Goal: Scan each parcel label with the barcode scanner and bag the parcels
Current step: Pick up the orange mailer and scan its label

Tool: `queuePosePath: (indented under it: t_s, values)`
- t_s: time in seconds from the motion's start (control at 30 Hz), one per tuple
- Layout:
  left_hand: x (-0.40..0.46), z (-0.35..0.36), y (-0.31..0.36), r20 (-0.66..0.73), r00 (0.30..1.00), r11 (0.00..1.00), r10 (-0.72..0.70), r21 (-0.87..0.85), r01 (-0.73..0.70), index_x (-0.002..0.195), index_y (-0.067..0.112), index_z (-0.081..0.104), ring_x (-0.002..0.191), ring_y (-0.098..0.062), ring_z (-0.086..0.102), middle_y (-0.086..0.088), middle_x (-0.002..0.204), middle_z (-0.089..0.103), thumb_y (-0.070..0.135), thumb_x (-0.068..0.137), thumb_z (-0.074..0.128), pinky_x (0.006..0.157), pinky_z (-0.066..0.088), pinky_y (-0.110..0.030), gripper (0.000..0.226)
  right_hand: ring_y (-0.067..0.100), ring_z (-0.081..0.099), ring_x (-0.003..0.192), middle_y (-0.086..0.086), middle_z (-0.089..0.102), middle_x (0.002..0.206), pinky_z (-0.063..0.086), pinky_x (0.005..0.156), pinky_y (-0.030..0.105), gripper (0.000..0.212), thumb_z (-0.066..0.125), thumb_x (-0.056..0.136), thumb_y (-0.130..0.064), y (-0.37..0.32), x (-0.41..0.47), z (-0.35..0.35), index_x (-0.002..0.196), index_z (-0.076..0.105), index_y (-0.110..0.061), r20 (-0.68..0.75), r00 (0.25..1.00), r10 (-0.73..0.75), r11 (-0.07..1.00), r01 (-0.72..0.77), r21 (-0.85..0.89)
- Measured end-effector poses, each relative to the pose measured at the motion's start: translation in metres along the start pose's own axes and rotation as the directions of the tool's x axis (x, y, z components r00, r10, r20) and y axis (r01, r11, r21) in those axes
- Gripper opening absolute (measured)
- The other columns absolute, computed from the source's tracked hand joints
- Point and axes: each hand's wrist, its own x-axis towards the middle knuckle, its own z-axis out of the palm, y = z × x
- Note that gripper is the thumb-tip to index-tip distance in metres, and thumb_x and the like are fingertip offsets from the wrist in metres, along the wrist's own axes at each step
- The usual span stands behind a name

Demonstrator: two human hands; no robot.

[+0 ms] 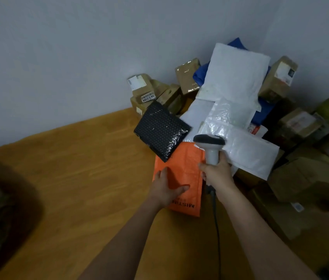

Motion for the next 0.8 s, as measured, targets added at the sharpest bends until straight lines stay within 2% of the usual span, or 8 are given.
queuePosePath:
  t_s: [0.1, 0.2, 0.3, 0.37, 0.47, 0.53, 0.67, 0.8]
  values:
    - [-0.005, -0.002, 0.004, 0.059, 0.998, 0.993, -0.033, -0.11, 0.039, 0.154, 0.014, 0.007, 0.144, -0.024, 0.023, -0.007, 0.158, 0.016, 0.067, 0.06, 0.078, 0.116, 0.029, -0.041, 0.129, 0.013, 0.058, 0.059, 0.008, 0.066, 0.087, 0.05, 0.055, 0.03, 0.037, 0.068, 0.087, -0.006, -0.006, -0.001, 0.0, 0.118, 0.052, -0.02, 0.041, 0.999, 0.005, 0.999, -0.007, 0.04]
    - [-0.015, -0.009, 0.009, 0.109, 0.994, 0.977, -0.005, -0.212, 0.028, 0.154, 0.025, -0.007, 0.143, -0.023, 0.024, -0.001, 0.159, 0.015, 0.08, 0.045, 0.076, 0.114, 0.033, -0.047, 0.147, 0.01, 0.058, 0.058, 0.006, 0.065, 0.086, 0.053, 0.057, 0.028, 0.036, 0.072, 0.086, -0.012, -0.017, -0.007, 0.005, 0.115, 0.054, -0.022, 0.108, 0.994, 0.005, 0.997, -0.013, 0.073]
    - [-0.027, -0.023, 0.016, 0.12, 0.991, 0.963, 0.051, -0.267, -0.017, 0.153, 0.031, 0.0, 0.122, -0.018, 0.046, 0.001, 0.141, 0.039, 0.05, 0.074, 0.077, 0.098, 0.044, -0.036, 0.112, 0.01, 0.056, 0.056, 0.005, 0.063, 0.082, 0.051, 0.057, 0.027, 0.034, 0.072, 0.086, -0.012, -0.03, -0.019, 0.013, 0.115, 0.057, -0.021, 0.206, 0.978, -0.036, 0.996, 0.017, 0.089]
    - [-0.034, -0.041, 0.02, 0.078, 0.996, 0.97, 0.036, -0.242, -0.016, 0.15, 0.023, 0.023, 0.098, -0.013, 0.056, 0.002, 0.118, 0.053, 0.022, 0.091, 0.062, 0.08, 0.046, -0.028, 0.071, 0.01, 0.055, 0.057, 0.004, 0.061, 0.083, 0.05, 0.057, 0.025, 0.029, 0.069, 0.089, -0.011, -0.038, -0.03, 0.019, 0.113, 0.057, -0.023, 0.245, 0.967, -0.077, 0.994, 0.055, 0.097]
    - [-0.046, -0.08, 0.016, -0.047, 0.999, 0.965, -0.009, -0.264, -0.004, 0.113, 0.017, 0.057, 0.086, -0.018, 0.064, 0.0, 0.096, 0.064, 0.009, 0.095, 0.047, 0.073, 0.056, -0.034, 0.022, 0.008, 0.054, 0.058, 0.004, 0.06, 0.085, 0.051, 0.058, 0.024, 0.03, 0.067, 0.091, -0.012, -0.05, -0.045, 0.025, 0.116, 0.056, -0.022, 0.226, 0.966, -0.123, 0.987, 0.096, 0.127]
    - [-0.058, -0.108, 0.008, -0.099, 0.994, 0.936, -0.036, -0.352, -0.001, 0.1, 0.015, 0.061, 0.083, -0.023, 0.069, -0.007, 0.095, 0.069, 0.005, 0.093, 0.046, 0.072, 0.059, -0.039, 0.02, 0.008, 0.054, 0.058, 0.003, 0.059, 0.085, 0.051, 0.057, 0.024, 0.032, 0.068, 0.091, -0.013, -0.058, -0.055, 0.031, 0.119, 0.054, -0.021, 0.186, 0.974, -0.126, 0.987, 0.105, 0.12]
    - [-0.074, -0.154, -0.008, -0.234, 0.965, 0.865, -0.118, -0.502, -0.016, 0.108, 0.007, 0.062, 0.078, -0.028, 0.07, -0.017, 0.098, 0.07, -0.004, 0.09, 0.045, 0.066, 0.058, -0.039, 0.027, 0.008, 0.054, 0.061, 0.002, 0.055, 0.084, 0.05, 0.052, 0.02, 0.035, 0.069, 0.09, -0.014, -0.079, -0.073, 0.047, 0.12, 0.052, -0.019, 0.166, 0.973, -0.162, 0.984, 0.147, 0.099]
    - [-0.094, -0.19, -0.015, -0.274, 0.936, 0.703, -0.223, -0.71, -0.041, 0.116, 0.006, 0.058, 0.078, -0.026, 0.068, -0.012, 0.094, 0.069, -0.002, 0.097, 0.045, 0.061, 0.055, -0.036, 0.024, 0.01, 0.058, 0.065, 0.003, 0.058, 0.09, 0.049, 0.054, 0.022, 0.044, 0.071, 0.088, -0.015, -0.095, -0.091, 0.067, 0.126, 0.049, -0.019, 0.168, 0.971, -0.172, 0.982, 0.156, 0.107]
